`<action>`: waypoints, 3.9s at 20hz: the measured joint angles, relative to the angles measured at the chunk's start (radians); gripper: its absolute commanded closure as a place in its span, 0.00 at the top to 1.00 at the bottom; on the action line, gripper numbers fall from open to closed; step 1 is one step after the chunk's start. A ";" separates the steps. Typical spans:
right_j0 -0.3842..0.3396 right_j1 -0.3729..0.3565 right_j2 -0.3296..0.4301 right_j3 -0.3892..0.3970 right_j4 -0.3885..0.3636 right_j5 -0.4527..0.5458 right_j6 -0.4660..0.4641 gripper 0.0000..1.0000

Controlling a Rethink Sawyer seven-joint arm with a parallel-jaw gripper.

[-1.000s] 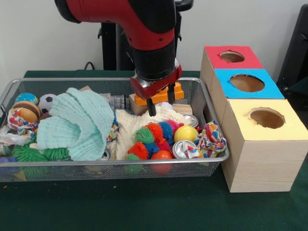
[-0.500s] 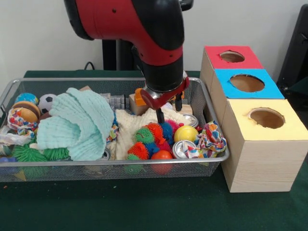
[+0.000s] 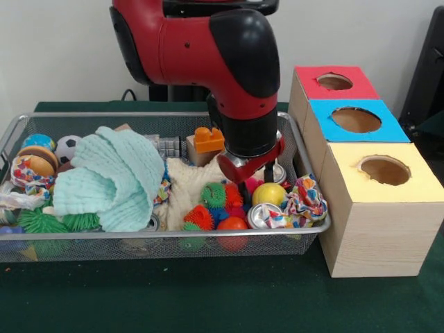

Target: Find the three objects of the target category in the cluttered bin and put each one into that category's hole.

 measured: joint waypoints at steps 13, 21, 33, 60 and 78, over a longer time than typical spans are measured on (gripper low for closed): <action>-0.092 0.038 0.074 0.026 -0.003 -0.060 0.000 1.00; -0.092 0.024 0.074 0.033 -0.039 -0.060 0.000 1.00; -0.130 0.009 0.075 0.059 -0.116 -0.061 0.000 1.00; -0.305 0.026 0.227 0.053 -0.359 -0.017 0.000 1.00; -0.437 0.049 0.344 0.038 -0.484 0.089 -0.003 1.00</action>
